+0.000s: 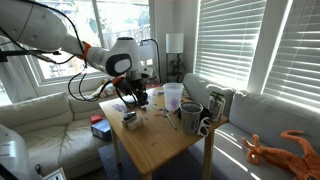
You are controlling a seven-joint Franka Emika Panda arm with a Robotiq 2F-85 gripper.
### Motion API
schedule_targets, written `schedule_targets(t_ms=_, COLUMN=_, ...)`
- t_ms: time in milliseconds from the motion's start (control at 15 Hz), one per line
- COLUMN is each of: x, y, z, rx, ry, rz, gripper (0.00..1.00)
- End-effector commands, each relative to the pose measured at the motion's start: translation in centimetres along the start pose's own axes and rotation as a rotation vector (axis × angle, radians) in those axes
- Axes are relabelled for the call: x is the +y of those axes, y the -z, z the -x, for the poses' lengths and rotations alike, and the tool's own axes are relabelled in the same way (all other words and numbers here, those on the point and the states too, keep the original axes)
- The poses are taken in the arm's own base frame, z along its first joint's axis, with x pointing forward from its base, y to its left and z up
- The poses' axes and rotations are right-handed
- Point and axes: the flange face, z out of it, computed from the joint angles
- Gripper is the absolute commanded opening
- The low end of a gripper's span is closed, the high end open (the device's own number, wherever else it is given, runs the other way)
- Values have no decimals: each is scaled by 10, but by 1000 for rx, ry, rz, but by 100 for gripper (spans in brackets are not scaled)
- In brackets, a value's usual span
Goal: Place the toy cars next to each other on the wooden blocks
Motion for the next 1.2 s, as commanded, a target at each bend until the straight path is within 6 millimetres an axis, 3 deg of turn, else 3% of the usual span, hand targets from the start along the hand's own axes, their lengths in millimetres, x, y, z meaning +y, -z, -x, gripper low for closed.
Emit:
schedule_targets(t_ms=0, x=3, y=3, z=1, rx=4, ry=10, rz=4, gripper=10)
schedule_targets(t_ms=533, x=22, y=42, z=28, rx=-3, ry=66, rz=38, gripper=10)
schedule_targets(t_ms=1133, x=68, y=45, z=56, rx=-21, ry=146, rz=66, gripper=10)
